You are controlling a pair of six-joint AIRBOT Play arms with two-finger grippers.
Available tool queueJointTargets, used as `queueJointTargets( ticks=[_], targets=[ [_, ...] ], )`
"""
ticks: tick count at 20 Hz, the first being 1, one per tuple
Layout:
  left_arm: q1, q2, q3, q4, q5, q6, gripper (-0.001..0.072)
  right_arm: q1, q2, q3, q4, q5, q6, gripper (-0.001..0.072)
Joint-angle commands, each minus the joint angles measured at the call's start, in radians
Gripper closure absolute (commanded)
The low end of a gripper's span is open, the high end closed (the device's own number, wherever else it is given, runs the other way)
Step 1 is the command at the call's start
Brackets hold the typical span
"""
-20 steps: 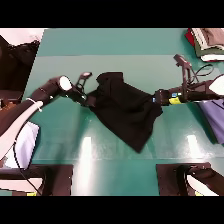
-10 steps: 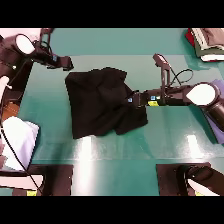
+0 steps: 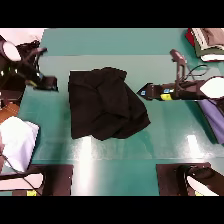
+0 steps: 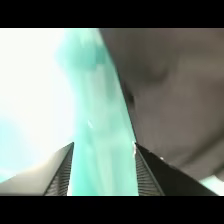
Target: Fold the shirts.
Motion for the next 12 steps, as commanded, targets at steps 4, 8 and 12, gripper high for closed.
queueJointTargets(
  ticks=[4, 8, 12],
  targets=[
    [-0.001, 0.271, -0.587, -0.319, 0.144, 0.03, 0.0269, -0.081, 0.035, 0.0, -0.002, 0.008, -0.003, 0.0122],
    [-0.071, 0.294, -0.729, -0.299, 0.185, 0.013, 0.027, -0.076, 0.035, 0.0, 0.0, 0.012, -0.01, 0.0126],
    [-0.097, 0.294, -0.767, -0.3, 0.244, -0.034, 0.027, -0.076, 0.035, 0.0, -0.001, 0.029, -0.011, 0.0125]
  ],
)
